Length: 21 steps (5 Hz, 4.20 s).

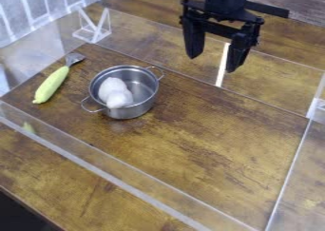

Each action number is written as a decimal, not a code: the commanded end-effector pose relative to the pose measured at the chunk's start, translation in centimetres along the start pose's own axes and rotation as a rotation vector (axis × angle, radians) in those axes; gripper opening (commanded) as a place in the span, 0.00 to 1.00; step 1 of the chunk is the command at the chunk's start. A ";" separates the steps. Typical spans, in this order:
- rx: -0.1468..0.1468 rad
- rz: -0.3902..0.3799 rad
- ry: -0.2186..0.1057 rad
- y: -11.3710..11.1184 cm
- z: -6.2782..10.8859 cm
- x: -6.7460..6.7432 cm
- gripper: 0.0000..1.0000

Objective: Put the mushroom in the silver pot

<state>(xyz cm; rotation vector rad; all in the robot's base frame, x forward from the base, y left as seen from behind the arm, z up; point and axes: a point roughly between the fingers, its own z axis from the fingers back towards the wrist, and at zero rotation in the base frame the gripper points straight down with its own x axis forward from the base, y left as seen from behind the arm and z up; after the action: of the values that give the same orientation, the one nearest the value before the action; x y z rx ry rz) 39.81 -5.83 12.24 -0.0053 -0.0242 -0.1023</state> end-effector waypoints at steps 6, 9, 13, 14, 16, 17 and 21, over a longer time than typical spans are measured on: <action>-0.017 0.015 -0.083 1.5 1.7 2.5 1.00; -0.016 -0.012 -0.073 1.2 1.6 2.9 1.00; -0.021 -0.050 -0.089 0.4 3.1 2.5 1.00; -0.022 -0.053 -0.089 0.2 3.3 2.5 1.00; -0.023 -0.064 -0.093 -0.1 3.8 2.4 1.00; -0.025 -0.068 -0.094 -0.2 4.0 2.3 1.00; -0.045 -0.006 -0.082 1.1 4.0 2.1 1.00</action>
<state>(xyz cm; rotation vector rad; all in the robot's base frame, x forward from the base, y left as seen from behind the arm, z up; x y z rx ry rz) 41.60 -5.61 11.70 -0.0497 0.0165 -0.1185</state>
